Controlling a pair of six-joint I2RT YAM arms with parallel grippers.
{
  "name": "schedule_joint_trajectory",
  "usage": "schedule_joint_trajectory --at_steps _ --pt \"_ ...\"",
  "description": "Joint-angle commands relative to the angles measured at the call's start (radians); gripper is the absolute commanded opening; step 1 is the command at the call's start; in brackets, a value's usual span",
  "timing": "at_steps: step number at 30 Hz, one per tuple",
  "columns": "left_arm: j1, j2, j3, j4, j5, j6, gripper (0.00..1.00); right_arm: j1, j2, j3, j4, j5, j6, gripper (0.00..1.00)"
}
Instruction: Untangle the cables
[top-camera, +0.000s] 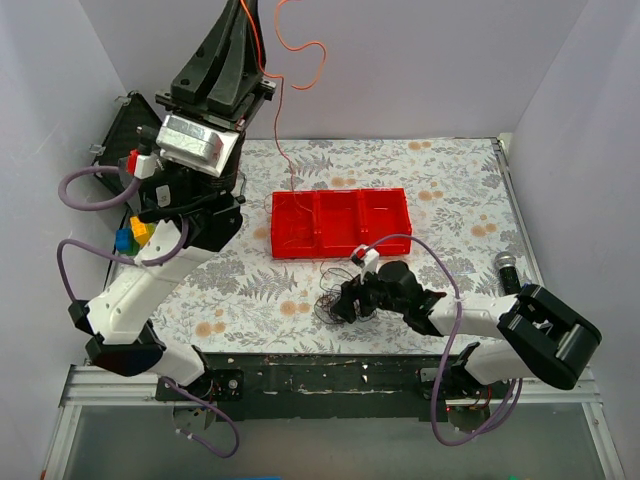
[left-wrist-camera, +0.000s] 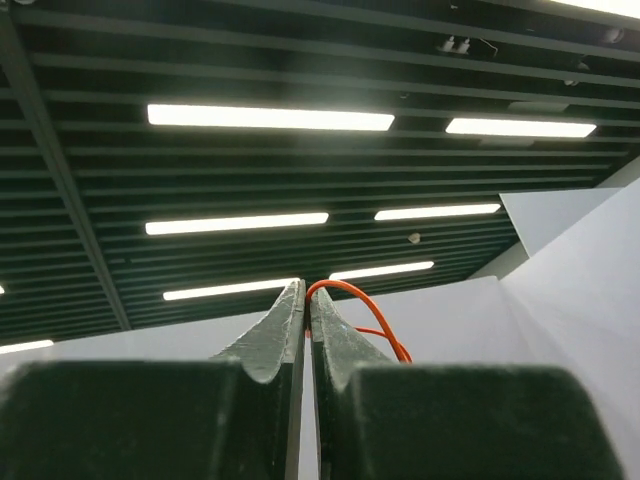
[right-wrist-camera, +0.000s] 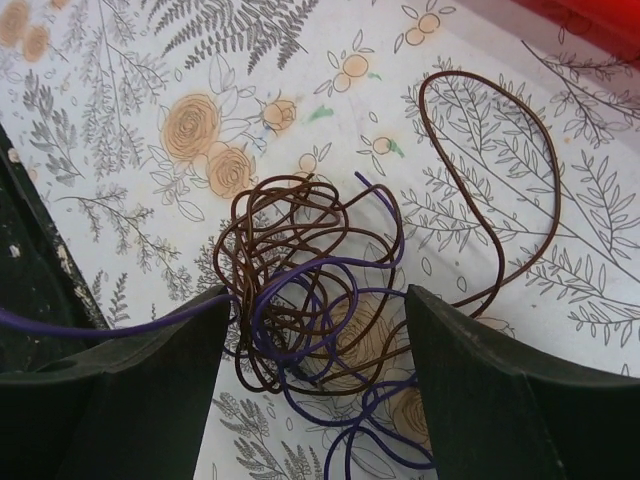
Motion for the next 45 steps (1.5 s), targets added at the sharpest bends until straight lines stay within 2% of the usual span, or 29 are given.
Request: schedule_joint_trajectory --at_steps 1,7,8,10,13,19,21,25,31,36,40,45 --pt "0.003 0.014 0.093 0.044 0.027 0.098 0.0 0.001 0.011 -0.012 -0.06 0.015 -0.027 0.72" --pt "0.003 0.121 0.305 0.073 0.04 0.223 0.0 0.001 0.057 0.022 -0.141 0.007 -0.022 0.19" --pt "0.003 0.147 0.358 0.079 0.026 0.246 0.0 0.002 0.058 0.028 -0.157 0.007 -0.021 0.13" --pt "0.003 0.19 0.432 0.065 0.006 0.301 0.0 0.002 0.057 0.033 -0.195 0.027 -0.018 0.08" --pt "0.003 0.154 0.384 0.041 -0.02 0.311 0.0 0.002 0.026 0.03 -0.253 0.038 -0.011 0.08" --pt "0.007 -0.016 -0.068 0.061 -0.164 0.314 0.0 0.002 -0.162 -0.009 -0.285 0.035 -0.007 0.09" --pt "0.021 -0.055 -0.184 0.085 -0.215 0.3 0.0 0.002 -0.228 -0.003 -0.304 0.029 -0.007 0.1" --pt "0.035 -0.106 -0.34 0.022 -0.376 0.248 0.0 0.002 -0.348 0.031 -0.383 0.029 -0.024 0.1" --pt "0.118 -0.181 -0.603 -0.001 -0.396 0.118 0.0 0.002 -0.491 0.033 -0.436 0.046 -0.051 0.12" --pt "0.266 -0.153 -0.655 -0.077 -0.39 -0.126 0.0 0.002 -0.546 0.022 -0.462 0.056 -0.051 0.12" --pt "0.352 -0.109 -0.684 -0.05 -0.369 -0.213 0.0 0.001 -0.574 0.01 -0.485 0.084 -0.036 0.11" --pt "0.389 -0.061 -0.715 -0.016 -0.338 -0.284 0.0 0.001 -0.545 0.014 -0.497 0.09 -0.033 0.11"
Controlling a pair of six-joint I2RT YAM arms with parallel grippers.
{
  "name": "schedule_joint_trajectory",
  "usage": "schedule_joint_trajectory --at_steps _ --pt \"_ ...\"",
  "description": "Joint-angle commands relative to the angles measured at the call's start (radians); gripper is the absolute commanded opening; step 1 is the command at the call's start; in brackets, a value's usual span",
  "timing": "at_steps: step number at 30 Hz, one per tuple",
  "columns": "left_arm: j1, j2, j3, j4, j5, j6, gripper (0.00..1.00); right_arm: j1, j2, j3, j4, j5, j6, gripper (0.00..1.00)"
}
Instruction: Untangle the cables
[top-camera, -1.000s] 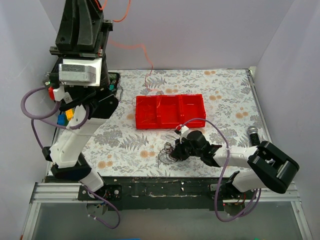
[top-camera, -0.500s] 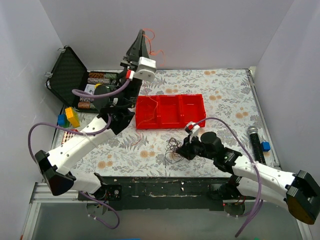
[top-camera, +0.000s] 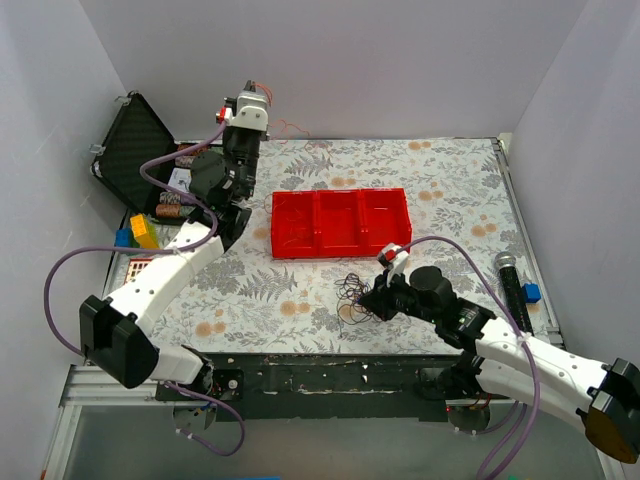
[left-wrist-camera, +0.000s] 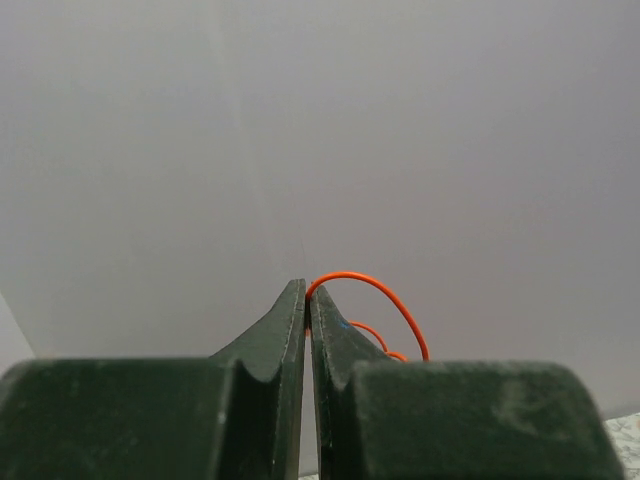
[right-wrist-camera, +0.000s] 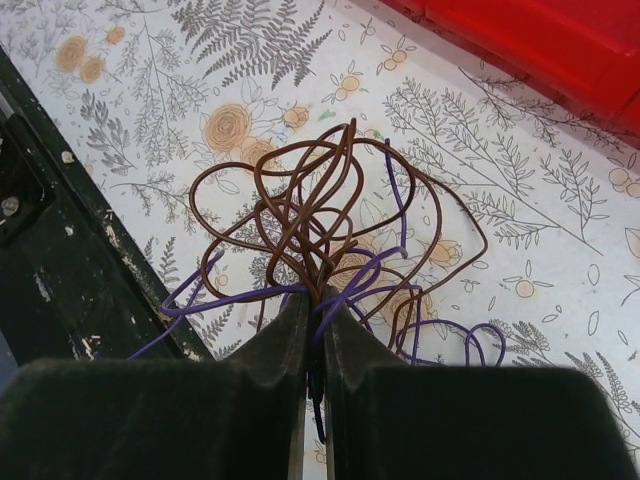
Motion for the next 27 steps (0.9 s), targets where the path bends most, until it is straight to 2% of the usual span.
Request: schedule_joint_trajectory --at_steps 1,13,21,27 --pt "0.018 0.036 -0.025 0.035 0.031 -0.11 0.0 0.001 0.025 0.018 -0.005 0.02 -0.005 0.11" --pt "0.059 0.136 -0.059 0.042 0.065 -0.164 0.0 0.001 0.1 0.032 0.033 0.006 -0.011 0.09" --pt "0.08 0.189 0.07 0.187 0.068 -0.092 0.0 0.001 0.1 0.027 0.036 -0.011 -0.011 0.07" --pt "0.08 0.211 0.202 0.194 0.106 -0.098 0.0 0.001 0.1 0.022 0.038 -0.017 -0.011 0.07"
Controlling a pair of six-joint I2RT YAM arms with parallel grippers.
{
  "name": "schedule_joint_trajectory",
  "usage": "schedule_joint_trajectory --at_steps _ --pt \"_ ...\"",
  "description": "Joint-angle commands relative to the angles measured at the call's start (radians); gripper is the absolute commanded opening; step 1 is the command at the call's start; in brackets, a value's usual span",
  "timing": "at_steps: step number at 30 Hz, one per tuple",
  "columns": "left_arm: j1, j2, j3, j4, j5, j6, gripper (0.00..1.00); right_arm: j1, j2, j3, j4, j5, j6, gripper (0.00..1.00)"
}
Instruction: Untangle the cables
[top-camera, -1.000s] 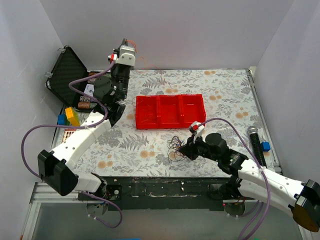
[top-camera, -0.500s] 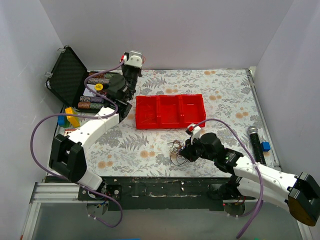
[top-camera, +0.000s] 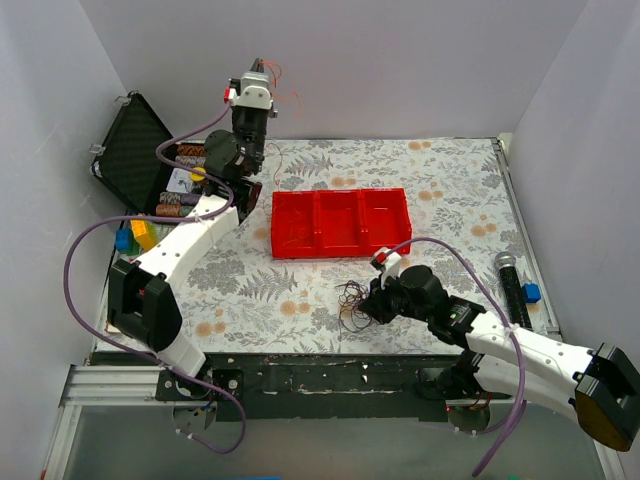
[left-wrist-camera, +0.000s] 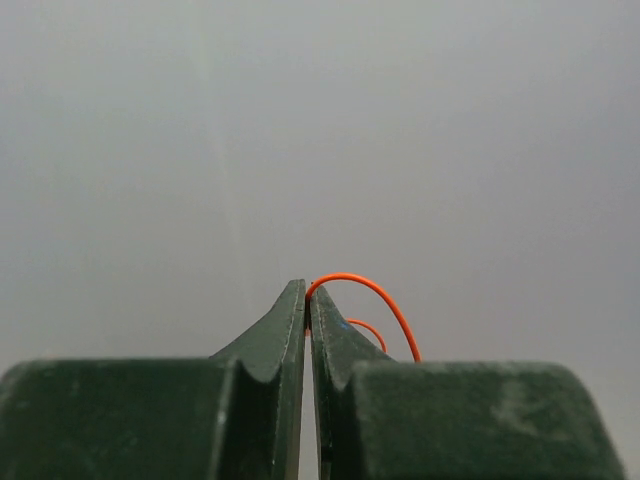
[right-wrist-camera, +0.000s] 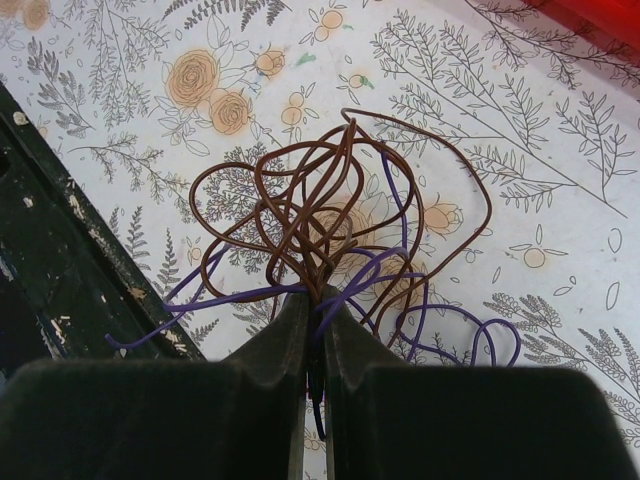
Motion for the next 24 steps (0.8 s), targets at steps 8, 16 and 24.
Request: schedule_joint_trajectory --at_steps 8,16,24 --pt "0.003 -0.04 0.034 0.051 0.033 0.009 0.0 0.001 -0.013 0.013 0.059 -0.02 -0.004 0.07" --pt "0.005 0.05 0.196 0.183 0.059 0.093 0.0 0.001 -0.008 0.013 0.057 -0.023 -0.007 0.07" --pt "0.0 0.076 0.37 0.18 0.111 0.055 0.0 0.001 -0.002 0.01 0.063 -0.029 -0.006 0.06"
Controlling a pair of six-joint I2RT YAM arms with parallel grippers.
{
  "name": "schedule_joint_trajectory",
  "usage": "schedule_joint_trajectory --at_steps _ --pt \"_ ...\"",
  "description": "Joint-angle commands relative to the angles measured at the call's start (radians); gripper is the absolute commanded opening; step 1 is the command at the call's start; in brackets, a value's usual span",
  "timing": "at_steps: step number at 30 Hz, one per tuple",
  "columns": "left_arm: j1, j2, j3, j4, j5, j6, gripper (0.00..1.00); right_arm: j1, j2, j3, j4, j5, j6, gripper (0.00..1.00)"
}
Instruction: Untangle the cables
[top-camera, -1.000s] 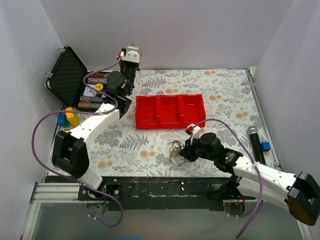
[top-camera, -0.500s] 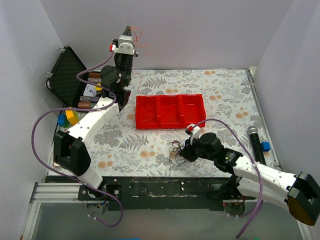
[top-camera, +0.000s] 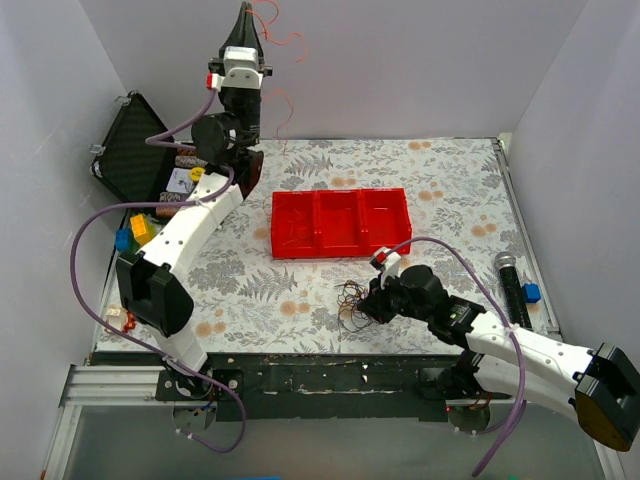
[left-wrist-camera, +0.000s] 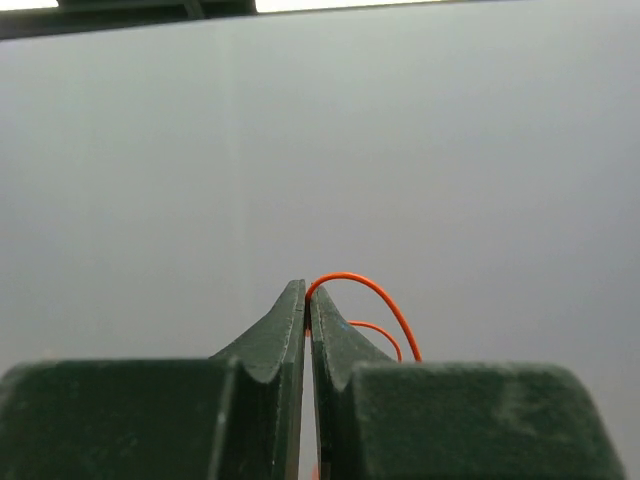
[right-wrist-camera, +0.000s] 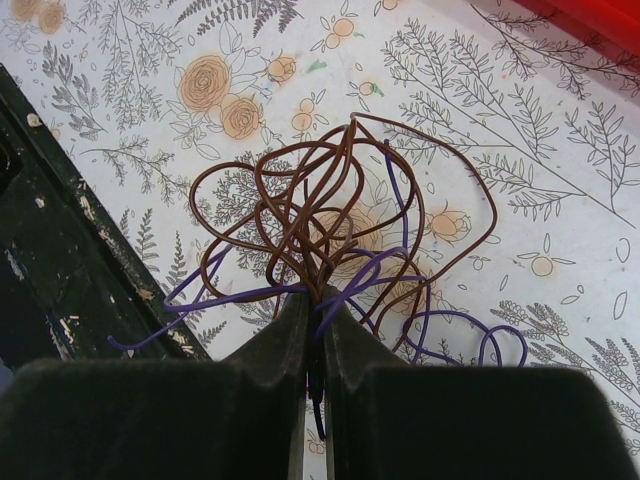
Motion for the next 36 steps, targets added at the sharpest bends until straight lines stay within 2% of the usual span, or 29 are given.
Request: schedule_joint_trajectory --at_steps 1,6,12,19,32,36 --pt "0.0 -0.046 0.042 0.049 0.038 0.002 0.0 0.001 -0.004 0.009 0.05 -0.017 -0.006 0.06" --pt "0.0 -0.054 0.013 0.031 0.032 0.03 0.0 0.001 -0.002 0.007 0.05 -0.018 -0.004 0.06" --pt "0.0 -0.133 -0.22 0.02 0.04 0.001 0.0 0.001 -0.013 -0.004 0.056 -0.015 0.003 0.06" --pt "0.0 -0.172 -0.36 -0.026 0.025 -0.013 0.0 0.001 -0.008 -0.001 0.057 -0.017 0.005 0.06" --pt "0.002 -0.167 -0.495 -0.089 -0.04 -0.008 0.0 0.001 -0.023 -0.013 0.056 0.002 0.005 0.05" --pt "0.002 -0.202 -0.597 -0.12 -0.054 -0.008 0.0 0.001 -0.034 -0.024 0.06 0.011 0.008 0.05"
